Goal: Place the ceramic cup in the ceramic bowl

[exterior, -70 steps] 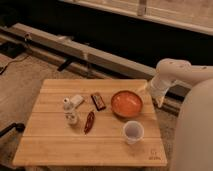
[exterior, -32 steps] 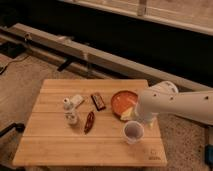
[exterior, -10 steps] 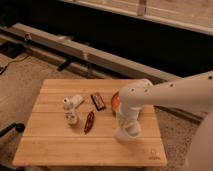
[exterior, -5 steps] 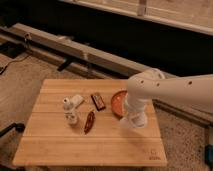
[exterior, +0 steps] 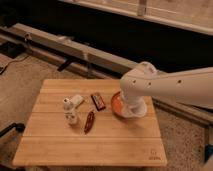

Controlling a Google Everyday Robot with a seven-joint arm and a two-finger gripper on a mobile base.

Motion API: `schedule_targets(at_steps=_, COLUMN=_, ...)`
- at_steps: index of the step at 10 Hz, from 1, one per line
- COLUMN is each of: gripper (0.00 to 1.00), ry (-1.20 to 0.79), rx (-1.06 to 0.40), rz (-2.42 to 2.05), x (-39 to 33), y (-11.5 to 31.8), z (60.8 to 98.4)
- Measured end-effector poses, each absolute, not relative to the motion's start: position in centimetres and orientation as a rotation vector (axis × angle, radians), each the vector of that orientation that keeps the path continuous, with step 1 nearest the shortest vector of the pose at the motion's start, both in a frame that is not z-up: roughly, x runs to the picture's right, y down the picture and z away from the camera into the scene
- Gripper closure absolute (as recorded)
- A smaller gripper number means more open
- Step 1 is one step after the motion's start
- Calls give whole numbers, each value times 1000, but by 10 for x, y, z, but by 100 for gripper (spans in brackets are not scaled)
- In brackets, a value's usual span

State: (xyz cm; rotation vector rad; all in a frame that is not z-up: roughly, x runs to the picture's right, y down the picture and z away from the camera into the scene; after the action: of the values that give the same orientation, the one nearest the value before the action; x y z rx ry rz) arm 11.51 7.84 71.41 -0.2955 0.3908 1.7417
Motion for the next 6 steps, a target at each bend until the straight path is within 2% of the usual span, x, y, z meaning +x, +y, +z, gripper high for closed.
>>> schedule_targets(at_steps=6, gripper=100, ry=385, rx=-166, rz=1693, x=120, y=36, z=763)
